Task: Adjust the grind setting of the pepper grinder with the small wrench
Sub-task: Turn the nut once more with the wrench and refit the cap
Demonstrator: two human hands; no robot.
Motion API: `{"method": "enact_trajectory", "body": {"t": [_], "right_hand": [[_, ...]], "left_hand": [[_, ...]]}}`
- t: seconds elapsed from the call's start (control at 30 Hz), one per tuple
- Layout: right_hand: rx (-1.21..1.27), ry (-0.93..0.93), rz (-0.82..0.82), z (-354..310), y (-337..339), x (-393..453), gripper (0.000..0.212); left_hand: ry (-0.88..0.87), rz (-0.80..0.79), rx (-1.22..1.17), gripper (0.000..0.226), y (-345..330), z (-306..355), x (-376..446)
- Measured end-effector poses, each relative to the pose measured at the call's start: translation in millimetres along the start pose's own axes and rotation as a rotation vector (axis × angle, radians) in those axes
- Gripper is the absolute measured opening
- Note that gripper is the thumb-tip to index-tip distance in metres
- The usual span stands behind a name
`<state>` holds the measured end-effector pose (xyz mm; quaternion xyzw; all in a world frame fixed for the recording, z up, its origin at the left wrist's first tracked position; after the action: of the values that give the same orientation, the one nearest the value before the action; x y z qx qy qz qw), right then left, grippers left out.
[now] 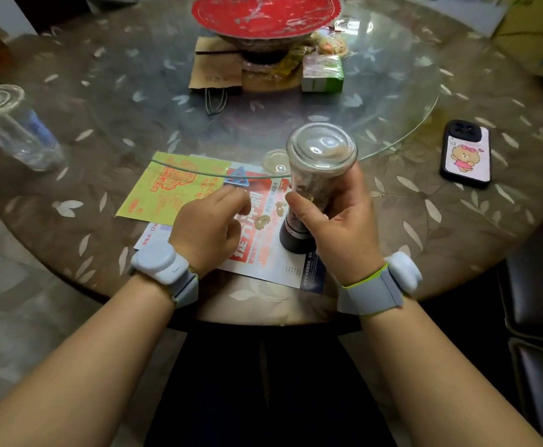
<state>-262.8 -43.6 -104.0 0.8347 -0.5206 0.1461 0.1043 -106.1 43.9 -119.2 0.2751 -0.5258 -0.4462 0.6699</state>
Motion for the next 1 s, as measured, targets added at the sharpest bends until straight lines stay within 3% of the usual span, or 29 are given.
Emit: {"method": "enact_trajectory", "body": {"t": [0.3,0.47,0.57,0.67,0.83,1.0], "right_hand": [[0.018,-0.009,-0.049,3,-10,2,0.053],[-0.135,-0.007,-0.152,2,-17,10,0.046],[-0.284,-0.099,-0.215,9,-17,16,0.044],[-0.271,-0.124,-0.182,3,-12,27,0.04],[-0.173,-0.168,-0.118,-31,-12,72,0.048],[0.006,-0.399,-0.351,-46,-37,93,0.023]], "left_hand": [[0.122,-0.068,-0.01,0.029,-5,-10,-2],[0.116,0.02,-0.117,0.04,4,-7,-1],[-0.016,0.228,-0.161,0.054,25,9,2],[-0.264,0.376,0.038,0.058,43,32,4],[-0.521,0.365,0.266,0.046,58,54,32],[-0.553,0.362,0.322,0.03,65,53,58]]}}
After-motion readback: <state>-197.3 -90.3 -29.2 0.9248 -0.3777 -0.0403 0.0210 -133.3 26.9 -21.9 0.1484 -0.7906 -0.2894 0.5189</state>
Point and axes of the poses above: each hand's wrist, its own x-axis towards the middle knuckle, its own y-axis out of the back of the hand, z = x × y, the point moved 6 cm from there along x, towards the middle knuckle, and after that the axes turned 5 degrees about -x, right-handed, at the moved point
